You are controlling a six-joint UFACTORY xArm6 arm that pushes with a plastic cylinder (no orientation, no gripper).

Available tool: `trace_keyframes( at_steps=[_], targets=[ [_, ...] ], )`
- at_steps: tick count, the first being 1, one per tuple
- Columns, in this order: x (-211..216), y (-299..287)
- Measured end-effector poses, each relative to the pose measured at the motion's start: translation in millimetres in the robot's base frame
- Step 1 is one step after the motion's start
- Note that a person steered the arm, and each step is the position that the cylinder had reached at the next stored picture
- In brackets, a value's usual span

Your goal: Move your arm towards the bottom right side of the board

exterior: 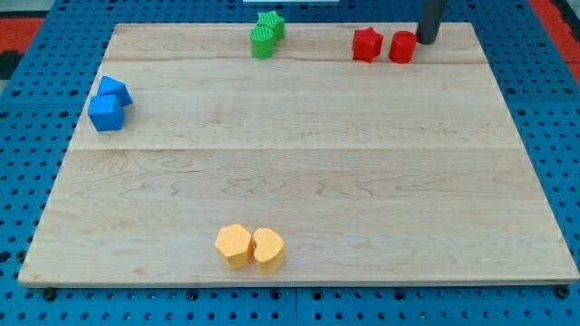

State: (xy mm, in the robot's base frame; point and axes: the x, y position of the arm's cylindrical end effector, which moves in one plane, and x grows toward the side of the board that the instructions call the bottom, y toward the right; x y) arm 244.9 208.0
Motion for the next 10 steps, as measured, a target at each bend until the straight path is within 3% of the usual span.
trace_keyframes(
  at_steps=[2,4,5,7,10],
  targets=[
    [10,-42],
    [10,75],
    [10,103],
    [12,137],
    [18,138]
  ],
)
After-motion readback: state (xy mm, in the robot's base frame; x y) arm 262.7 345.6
